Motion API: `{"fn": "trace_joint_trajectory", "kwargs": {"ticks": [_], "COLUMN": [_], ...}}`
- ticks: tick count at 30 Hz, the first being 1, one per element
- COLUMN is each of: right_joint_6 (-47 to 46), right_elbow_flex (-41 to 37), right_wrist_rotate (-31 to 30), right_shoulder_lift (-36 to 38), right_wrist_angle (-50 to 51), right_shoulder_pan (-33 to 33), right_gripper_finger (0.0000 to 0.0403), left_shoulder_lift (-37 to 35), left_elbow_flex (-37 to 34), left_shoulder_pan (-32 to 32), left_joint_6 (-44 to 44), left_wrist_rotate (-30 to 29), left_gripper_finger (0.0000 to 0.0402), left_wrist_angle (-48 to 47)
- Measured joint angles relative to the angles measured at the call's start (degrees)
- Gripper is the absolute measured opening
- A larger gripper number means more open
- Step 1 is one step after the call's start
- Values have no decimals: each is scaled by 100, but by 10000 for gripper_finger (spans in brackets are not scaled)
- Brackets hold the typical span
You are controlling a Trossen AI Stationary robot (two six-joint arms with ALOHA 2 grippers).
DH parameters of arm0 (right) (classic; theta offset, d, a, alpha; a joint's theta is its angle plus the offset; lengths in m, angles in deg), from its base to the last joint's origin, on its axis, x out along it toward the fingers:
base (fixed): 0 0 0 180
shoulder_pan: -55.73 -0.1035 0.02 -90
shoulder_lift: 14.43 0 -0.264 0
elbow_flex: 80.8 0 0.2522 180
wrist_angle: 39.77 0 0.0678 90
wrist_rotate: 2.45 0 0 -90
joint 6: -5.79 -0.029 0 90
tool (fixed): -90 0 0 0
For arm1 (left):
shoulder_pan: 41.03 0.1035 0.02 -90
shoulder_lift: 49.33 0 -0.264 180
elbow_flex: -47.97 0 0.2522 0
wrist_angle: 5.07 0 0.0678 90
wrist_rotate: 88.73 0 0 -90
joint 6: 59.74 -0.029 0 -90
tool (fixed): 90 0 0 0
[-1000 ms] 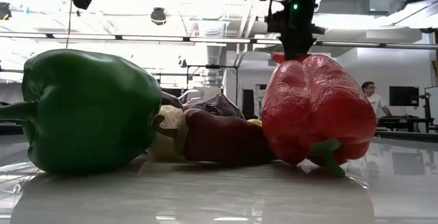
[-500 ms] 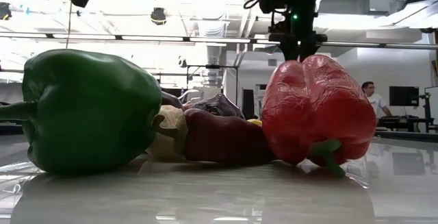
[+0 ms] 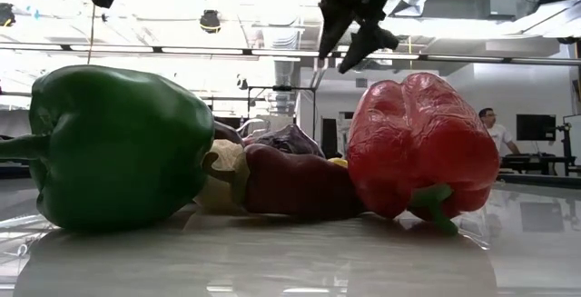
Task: Sort produce into baskets
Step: Put the yellow corn into the right transparent bin
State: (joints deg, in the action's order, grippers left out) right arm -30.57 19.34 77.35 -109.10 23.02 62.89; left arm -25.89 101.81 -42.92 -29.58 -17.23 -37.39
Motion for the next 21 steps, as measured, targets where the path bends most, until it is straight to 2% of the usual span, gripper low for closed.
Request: {"fn": "trace_joint_trajectory", "kwargs": {"ticks": [3,8,13,16,21], "right_joint_6": [-345,-1189,-1846,-1957,-1974], "right_elbow_flex": [-343,-1254,-1883,-2111,-2287], "right_wrist_rotate": [2,-9,-537,-830,-866], "right_shoulder_lift": [-14,-22,-20,-20,-275], "right_wrist_angle": [-212,-1344,-1842,-1892,-2258], "right_shoulder_pan": [-298,-666,-943,-1014,-1019], "right_gripper_finger": [282,282,282,282,282], "left_shoulder_lift": [1,26,26,28,28], "left_elbow_flex": [0,0,0,0,0], "left_shoulder_pan": [0,0,-1,0,-1], "left_joint_6": [-16,-133,-189,-276,-365], "left_wrist_rotate": [-24,-28,-31,-37,-179], "left_gripper_finger": [154,154,154,154,154], "left_wrist_angle": [1,-1,-1,-4,-10]}}
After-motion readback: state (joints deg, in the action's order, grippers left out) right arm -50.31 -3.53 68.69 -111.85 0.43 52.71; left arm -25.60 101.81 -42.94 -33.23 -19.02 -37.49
